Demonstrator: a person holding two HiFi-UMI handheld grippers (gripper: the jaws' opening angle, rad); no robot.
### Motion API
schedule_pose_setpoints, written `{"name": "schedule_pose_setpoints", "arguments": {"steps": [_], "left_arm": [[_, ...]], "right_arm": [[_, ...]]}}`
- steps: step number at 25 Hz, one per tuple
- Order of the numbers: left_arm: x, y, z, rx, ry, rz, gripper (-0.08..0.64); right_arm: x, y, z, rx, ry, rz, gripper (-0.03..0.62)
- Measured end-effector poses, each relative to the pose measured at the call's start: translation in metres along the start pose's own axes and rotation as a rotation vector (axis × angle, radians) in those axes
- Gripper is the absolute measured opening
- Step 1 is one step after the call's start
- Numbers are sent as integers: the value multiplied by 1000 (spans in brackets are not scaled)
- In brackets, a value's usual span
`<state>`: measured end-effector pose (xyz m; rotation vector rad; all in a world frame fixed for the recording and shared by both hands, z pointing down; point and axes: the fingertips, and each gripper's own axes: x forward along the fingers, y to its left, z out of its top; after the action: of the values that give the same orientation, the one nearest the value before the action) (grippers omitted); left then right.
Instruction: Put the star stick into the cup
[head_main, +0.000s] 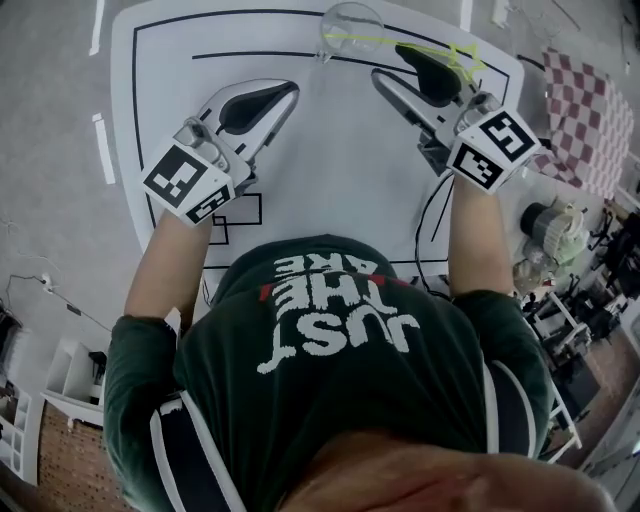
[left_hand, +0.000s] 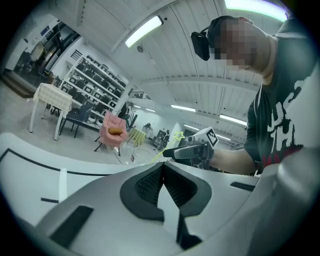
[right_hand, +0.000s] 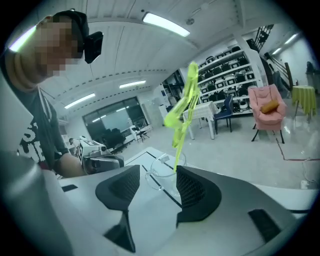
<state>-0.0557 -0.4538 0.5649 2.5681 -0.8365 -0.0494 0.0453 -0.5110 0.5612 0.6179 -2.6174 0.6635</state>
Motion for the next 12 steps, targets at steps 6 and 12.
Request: {"name": "schedule_pose_setpoints", "arguments": {"steps": [6, 12], "left_arm": [[-24, -16, 23, 7, -44, 7, 11], [-60, -41, 44, 17, -56, -11, 11]], "right_arm": [[-14, 26, 2, 29, 6, -20, 236], [-22, 40, -8, 66, 62, -102, 236]]}}
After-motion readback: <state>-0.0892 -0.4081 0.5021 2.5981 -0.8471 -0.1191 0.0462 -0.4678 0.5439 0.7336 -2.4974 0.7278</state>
